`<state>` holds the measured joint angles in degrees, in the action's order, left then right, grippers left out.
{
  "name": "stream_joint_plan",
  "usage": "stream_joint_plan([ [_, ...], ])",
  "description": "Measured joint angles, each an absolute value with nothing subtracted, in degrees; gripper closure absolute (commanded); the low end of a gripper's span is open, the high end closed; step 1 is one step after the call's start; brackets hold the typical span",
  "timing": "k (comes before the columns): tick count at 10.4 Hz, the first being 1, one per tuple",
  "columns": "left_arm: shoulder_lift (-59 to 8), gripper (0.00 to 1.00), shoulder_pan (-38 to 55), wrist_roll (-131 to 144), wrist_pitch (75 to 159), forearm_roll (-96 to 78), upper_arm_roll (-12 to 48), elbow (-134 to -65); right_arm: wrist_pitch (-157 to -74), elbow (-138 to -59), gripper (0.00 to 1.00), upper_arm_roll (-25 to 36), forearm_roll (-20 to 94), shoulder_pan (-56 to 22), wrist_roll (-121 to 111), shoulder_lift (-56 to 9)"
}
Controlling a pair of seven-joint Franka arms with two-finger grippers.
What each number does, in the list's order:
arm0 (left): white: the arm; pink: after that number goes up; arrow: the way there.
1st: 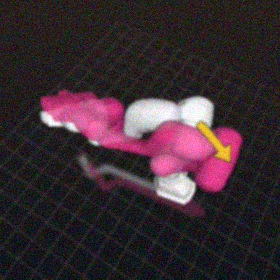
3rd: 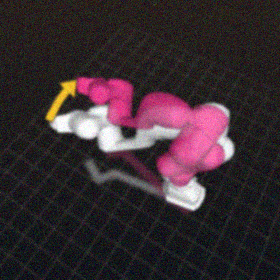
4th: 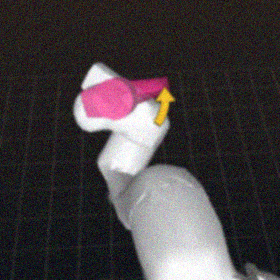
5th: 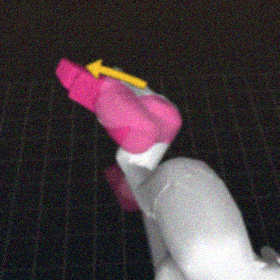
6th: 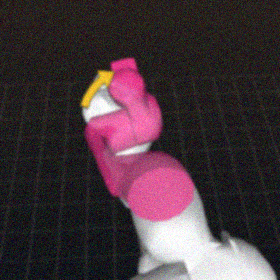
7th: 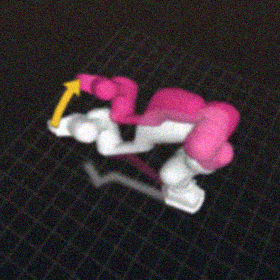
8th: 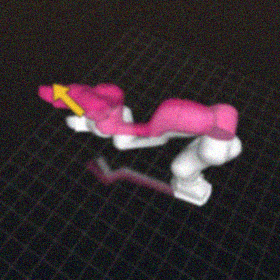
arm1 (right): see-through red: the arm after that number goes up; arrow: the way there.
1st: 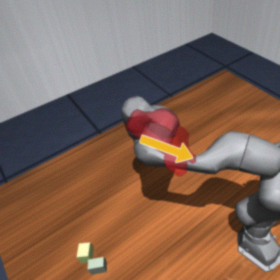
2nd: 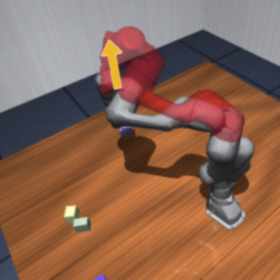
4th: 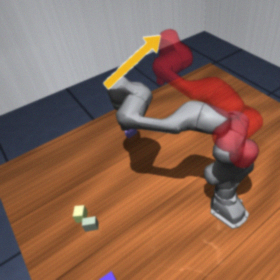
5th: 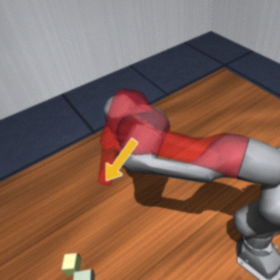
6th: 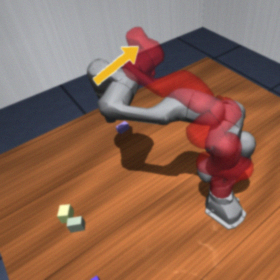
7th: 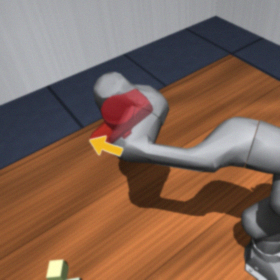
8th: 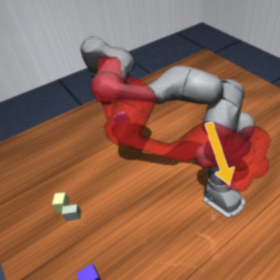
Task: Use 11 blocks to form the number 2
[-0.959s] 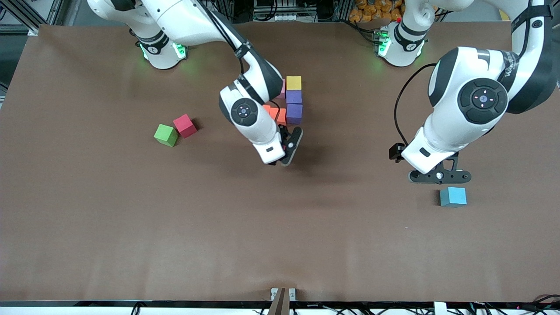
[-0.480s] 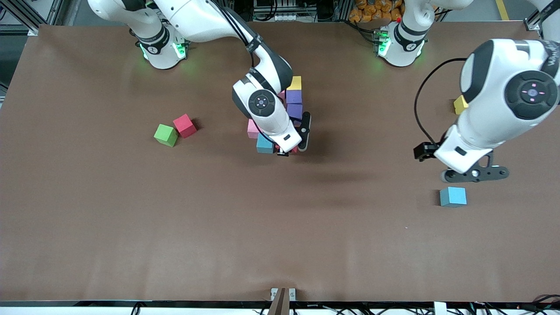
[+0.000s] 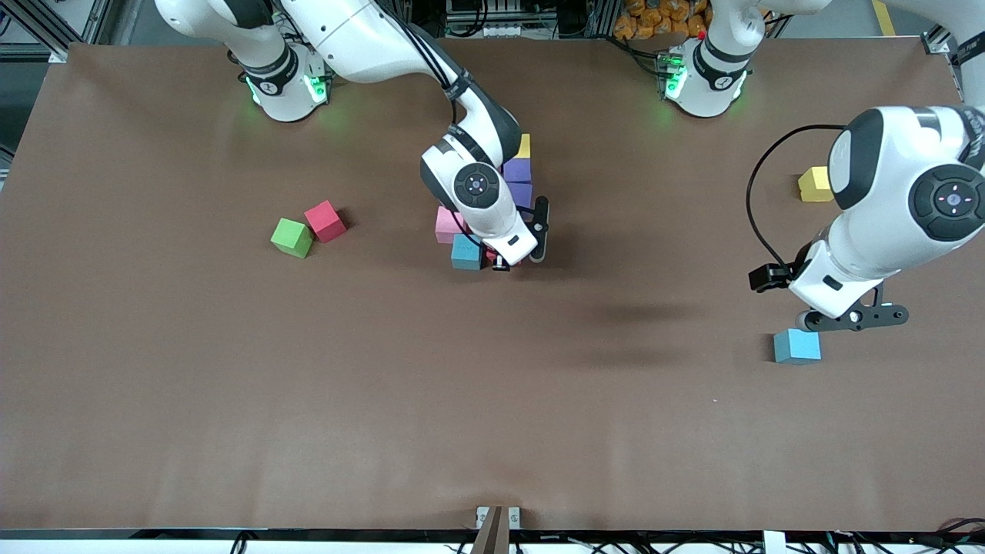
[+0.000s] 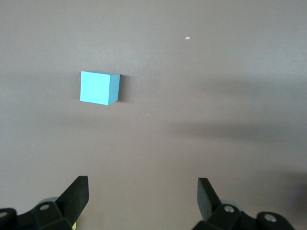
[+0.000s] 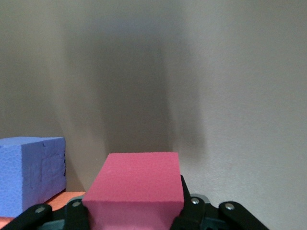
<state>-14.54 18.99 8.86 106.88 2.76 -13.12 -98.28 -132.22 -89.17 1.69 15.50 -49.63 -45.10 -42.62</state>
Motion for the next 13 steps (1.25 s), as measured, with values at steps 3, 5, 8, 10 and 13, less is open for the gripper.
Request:
stream_joint_plan([
  [3,-13.67,0.0,15.78,4.11,110.83,2.65,-13.08,-103.48,-130.54,-89.3,1.0,1.95,14.47,-49.64,-45.03,-42.86],
  [5,-13.65,0.0,15.31,3.41,112.41,2.61,-12.99,-105.05,-129.64,-89.61,1.0,2.2,12.42,-49.64,-44.39,-42.87],
  [8,-13.64,0.0,14.96,2.56,113.29,2.55,-12.84,-105.2,-129.62,-90.27,1.0,2.3,10.07,-49.64,-43.15,-42.98],
  [10,-13.64,0.0,14.38,1.0,113.76,2.27,-12.84,-105.38,-129.6,-90.5,1.0,2.61,9.34,-49.64,-43.05,-42.97],
  [13,-13.64,0.0,14.33,0.89,113.91,2.27,-12.82,-105.45,-128.7,-90.52,1.0,3.02,8.77,-49.64,-43.02,-42.93],
])
